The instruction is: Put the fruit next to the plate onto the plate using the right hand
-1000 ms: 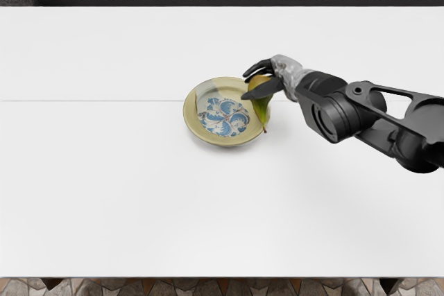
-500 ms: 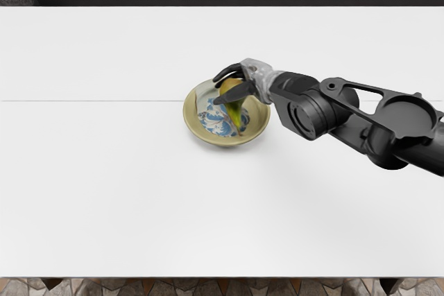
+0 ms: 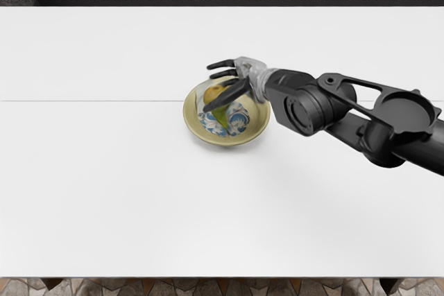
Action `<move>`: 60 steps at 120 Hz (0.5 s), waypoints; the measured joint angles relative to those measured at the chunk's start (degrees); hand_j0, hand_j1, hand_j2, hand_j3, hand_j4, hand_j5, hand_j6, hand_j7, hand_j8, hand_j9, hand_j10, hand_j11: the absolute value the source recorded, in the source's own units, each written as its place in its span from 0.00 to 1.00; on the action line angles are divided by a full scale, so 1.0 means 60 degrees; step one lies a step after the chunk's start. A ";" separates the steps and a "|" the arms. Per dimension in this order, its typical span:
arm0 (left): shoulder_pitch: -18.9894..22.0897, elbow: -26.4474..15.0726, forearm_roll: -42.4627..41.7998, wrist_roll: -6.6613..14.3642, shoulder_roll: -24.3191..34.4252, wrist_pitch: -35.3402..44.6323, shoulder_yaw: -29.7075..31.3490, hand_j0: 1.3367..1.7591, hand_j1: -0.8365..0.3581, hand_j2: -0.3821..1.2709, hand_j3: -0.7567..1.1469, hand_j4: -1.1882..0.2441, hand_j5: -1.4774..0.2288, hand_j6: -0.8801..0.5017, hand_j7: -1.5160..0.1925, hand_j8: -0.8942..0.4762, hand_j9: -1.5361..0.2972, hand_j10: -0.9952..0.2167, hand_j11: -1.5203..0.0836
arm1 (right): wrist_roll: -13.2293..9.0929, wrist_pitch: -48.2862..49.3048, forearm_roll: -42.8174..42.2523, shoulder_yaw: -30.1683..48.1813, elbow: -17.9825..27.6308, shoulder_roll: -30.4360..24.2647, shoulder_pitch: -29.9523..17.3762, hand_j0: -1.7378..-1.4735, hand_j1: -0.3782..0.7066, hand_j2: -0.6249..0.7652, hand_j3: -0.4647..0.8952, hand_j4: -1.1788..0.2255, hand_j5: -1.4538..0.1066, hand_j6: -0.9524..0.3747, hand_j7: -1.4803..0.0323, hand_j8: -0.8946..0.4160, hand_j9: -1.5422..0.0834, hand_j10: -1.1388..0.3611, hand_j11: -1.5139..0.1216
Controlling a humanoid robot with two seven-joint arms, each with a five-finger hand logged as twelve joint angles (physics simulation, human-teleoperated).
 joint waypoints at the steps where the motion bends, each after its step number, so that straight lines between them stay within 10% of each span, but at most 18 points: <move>1: 0.0000 0.0000 0.0000 0.0000 0.0000 0.0000 0.0000 0.76 0.99 0.23 0.40 0.83 0.87 0.64 0.89 0.65 0.84 0.82 0.95 | 0.0000 -0.0001 0.0005 0.0009 0.0000 -0.0001 0.0000 0.31 0.32 0.42 0.34 0.63 0.69 0.51 0.73 0.49 0.71 0.59 0.69; 60: 0.0000 -0.0001 0.0000 0.0000 0.0000 0.0000 0.0000 0.76 0.99 0.23 0.40 0.83 0.87 0.64 0.89 0.65 0.84 0.82 0.95 | -0.0001 0.3016 0.1033 0.0861 0.0009 -0.1933 -0.0166 0.30 0.06 0.45 0.34 0.82 0.91 0.70 0.95 0.66 0.92 0.74 0.90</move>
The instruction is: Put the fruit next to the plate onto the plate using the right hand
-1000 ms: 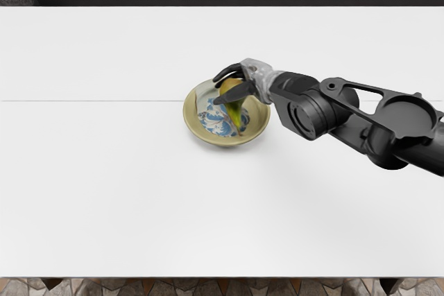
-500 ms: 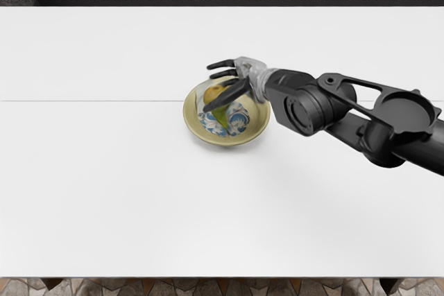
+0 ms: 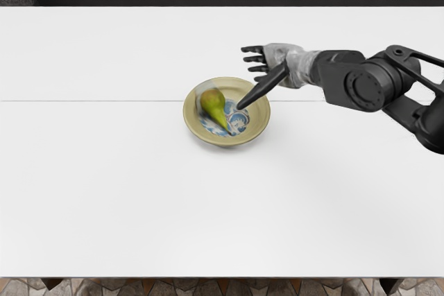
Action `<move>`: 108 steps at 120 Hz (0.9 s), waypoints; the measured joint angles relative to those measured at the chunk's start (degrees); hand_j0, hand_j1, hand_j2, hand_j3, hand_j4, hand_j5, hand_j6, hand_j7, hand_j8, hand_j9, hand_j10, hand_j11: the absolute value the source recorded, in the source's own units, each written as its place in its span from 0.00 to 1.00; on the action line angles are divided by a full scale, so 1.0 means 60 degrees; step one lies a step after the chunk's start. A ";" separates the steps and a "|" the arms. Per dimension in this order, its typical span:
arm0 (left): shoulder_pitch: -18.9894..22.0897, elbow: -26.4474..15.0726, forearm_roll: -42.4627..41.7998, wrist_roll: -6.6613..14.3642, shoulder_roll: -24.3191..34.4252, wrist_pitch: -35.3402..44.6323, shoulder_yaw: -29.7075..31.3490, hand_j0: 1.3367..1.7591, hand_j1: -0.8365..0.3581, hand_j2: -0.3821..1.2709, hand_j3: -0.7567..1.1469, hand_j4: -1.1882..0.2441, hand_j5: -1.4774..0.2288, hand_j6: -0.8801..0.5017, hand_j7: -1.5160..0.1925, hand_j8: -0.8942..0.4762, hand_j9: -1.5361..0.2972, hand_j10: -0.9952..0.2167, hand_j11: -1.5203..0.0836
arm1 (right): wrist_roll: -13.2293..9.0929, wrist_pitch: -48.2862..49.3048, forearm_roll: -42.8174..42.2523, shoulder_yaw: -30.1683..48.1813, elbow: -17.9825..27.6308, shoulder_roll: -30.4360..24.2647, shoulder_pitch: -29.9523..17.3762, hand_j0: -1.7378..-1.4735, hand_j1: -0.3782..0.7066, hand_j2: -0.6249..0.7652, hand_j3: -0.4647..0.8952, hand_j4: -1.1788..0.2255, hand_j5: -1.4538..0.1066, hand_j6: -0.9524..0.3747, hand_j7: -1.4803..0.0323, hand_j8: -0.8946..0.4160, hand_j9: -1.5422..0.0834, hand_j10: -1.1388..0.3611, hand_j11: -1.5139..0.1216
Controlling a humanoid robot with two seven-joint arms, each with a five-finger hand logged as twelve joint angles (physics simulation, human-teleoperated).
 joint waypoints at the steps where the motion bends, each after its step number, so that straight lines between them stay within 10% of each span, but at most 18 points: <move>1: 0.0000 0.0000 0.0000 0.0000 0.0000 0.0000 0.0000 0.76 0.99 0.23 0.40 0.83 0.87 0.64 0.89 0.65 0.84 0.82 0.95 | 0.0000 0.0172 0.0030 0.0007 0.0000 -0.0055 -0.0008 0.30 0.06 0.45 0.34 0.82 0.91 0.70 0.95 0.66 0.92 0.74 0.90; 49: 0.0000 0.0000 0.0000 0.0000 0.0000 0.0000 0.0000 0.76 0.99 0.23 0.40 0.83 0.87 0.64 0.89 0.65 0.84 0.82 0.95 | 0.0227 0.6239 0.0505 0.1241 -0.0765 -0.1432 -0.1181 0.30 0.03 0.45 0.34 0.84 0.93 0.71 0.98 0.68 0.95 0.76 0.92; 108: 0.0000 0.0000 0.0001 -0.0001 0.0000 0.0000 -0.0001 0.76 0.99 0.23 0.40 0.83 0.87 0.64 0.89 0.65 0.84 0.82 0.95 | 0.0237 0.7068 0.2619 0.1947 -0.3756 -0.2386 -0.1899 0.30 0.03 0.45 0.34 0.84 0.93 0.72 0.98 0.68 0.95 0.76 0.93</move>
